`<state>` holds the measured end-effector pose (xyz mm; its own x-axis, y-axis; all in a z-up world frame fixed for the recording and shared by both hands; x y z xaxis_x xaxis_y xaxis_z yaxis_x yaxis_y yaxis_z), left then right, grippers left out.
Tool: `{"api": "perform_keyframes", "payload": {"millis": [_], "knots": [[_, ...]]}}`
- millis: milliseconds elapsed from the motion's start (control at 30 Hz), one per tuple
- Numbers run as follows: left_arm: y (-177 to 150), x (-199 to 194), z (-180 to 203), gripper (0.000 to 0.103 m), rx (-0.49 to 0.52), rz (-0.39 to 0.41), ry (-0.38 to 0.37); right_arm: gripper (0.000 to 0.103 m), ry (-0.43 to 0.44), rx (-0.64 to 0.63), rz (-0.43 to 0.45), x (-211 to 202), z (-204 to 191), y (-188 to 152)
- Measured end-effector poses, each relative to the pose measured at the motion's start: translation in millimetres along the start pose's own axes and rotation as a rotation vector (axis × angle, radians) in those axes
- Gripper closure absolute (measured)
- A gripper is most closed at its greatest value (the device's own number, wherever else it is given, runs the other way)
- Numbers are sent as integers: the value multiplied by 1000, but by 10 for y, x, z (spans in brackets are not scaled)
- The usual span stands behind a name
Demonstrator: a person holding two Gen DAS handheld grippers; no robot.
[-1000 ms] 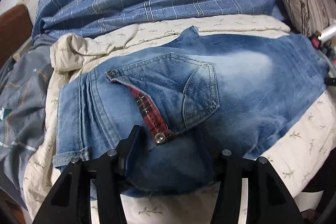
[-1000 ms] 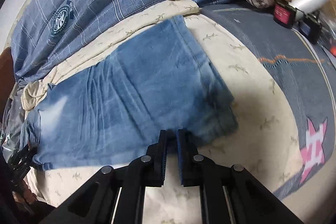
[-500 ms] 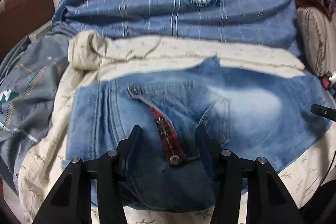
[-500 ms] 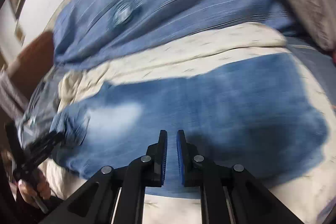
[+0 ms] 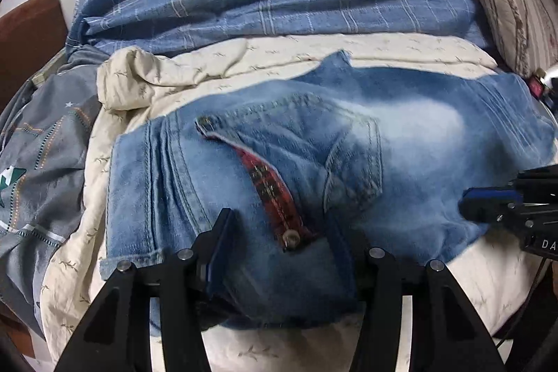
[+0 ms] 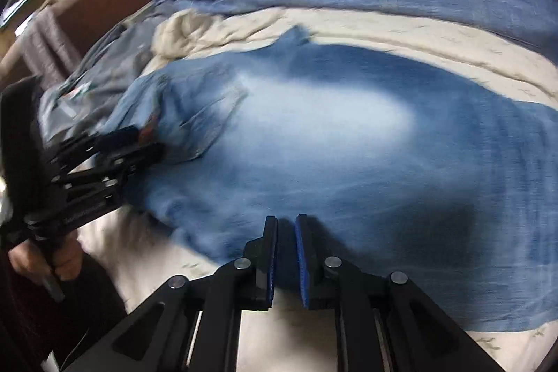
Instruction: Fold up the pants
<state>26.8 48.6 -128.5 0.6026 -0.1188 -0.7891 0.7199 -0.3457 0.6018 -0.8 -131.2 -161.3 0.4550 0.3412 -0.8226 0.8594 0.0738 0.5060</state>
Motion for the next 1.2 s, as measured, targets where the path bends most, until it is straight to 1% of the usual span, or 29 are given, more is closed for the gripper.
{"api": "perform_keyframes", "payload": {"millis": [67,167,267,333,433,500,533,600,667,700,767,867,1033,1200], "knots": [[-59,10,19,46,28,-19,-10,90,9,-20,-7,14,-27,-23],[-101,-18,26,46,54,-12,-22,90,42,-19,-23,25,-25,-28],[-96,-44,-25,46,26,-15,-59,90,53,-23,-23,-2,-31,-7],[-80,-74,-56,47,7,-7,-79,90,76,-27,6,-11,-102,36],[-52,-165,-50,47,7,37,-89,90,85,-46,61,-51,-196,110],[-25,-245,-35,47,9,82,-97,90,93,-49,42,14,-234,124],[-18,-259,-25,47,13,93,-90,90,89,-53,25,52,-255,113],[-12,-214,1,47,24,74,-74,90,61,-85,-9,147,-320,91],[-26,-100,34,47,35,22,-54,90,50,-107,-5,136,-345,79],[-23,-81,58,47,40,15,-39,90,58,-101,1,102,-326,84],[5,-121,72,45,42,36,-27,90,58,-74,22,25,-257,97],[49,-182,81,42,30,65,-18,90,32,-22,88,-168,-95,130],[141,-242,110,40,8,101,1,90,-2,79,223,-543,211,171],[225,-271,205,40,8,120,1,90,-11,147,300,-805,443,184]]}}
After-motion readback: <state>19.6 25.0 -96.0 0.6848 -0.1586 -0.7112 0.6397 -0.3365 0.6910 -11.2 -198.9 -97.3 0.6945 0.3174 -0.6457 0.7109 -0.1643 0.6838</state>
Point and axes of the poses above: each gripper's, at about its wrist camera, not at the fingertips, and x roughly the way its jaws point, z to its right, y to its top, the point moved 2 cm from there along x, roughly the way its jaws point, and after that the axes turned 4 degrees about x, right-handed, at the moved point
